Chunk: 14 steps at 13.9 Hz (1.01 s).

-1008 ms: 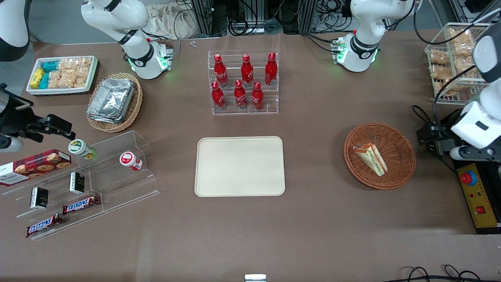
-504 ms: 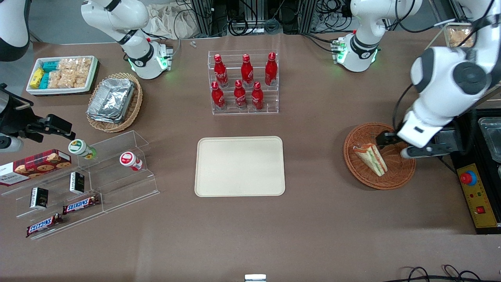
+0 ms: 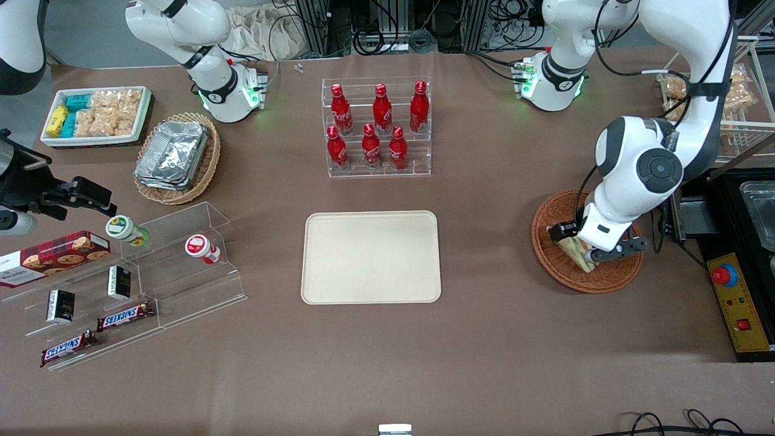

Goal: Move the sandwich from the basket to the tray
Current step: 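Move the left gripper over the wicker basket toward the wrapped sandwich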

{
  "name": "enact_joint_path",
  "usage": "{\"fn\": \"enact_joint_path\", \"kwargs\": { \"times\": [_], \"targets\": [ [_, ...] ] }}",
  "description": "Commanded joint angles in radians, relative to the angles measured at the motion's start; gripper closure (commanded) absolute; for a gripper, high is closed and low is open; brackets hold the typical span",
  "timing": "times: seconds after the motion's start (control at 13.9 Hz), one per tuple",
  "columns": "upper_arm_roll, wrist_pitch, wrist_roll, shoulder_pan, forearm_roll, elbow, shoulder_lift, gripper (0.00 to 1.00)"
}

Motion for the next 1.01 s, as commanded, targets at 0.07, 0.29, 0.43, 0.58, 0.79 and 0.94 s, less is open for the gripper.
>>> {"fn": "enact_joint_path", "kwargs": {
  "times": [0.07, 0.29, 0.43, 0.58, 0.79, 0.94],
  "targets": [
    [0.005, 0.072, -0.047, 0.018, -0.004, -0.06, 0.007, 0.0],
    [0.007, 0.121, -0.107, 0.023, -0.002, -0.064, 0.055, 0.0],
    [0.007, 0.149, -0.141, 0.023, -0.002, -0.066, 0.084, 0.0],
    [0.007, 0.16, -0.144, 0.023, -0.002, -0.066, 0.095, 0.0],
    [0.008, 0.183, -0.164, 0.041, -0.001, -0.064, 0.118, 0.03],
    [0.008, 0.181, -0.181, 0.043, 0.004, -0.064, 0.113, 0.25]
  ]
}}
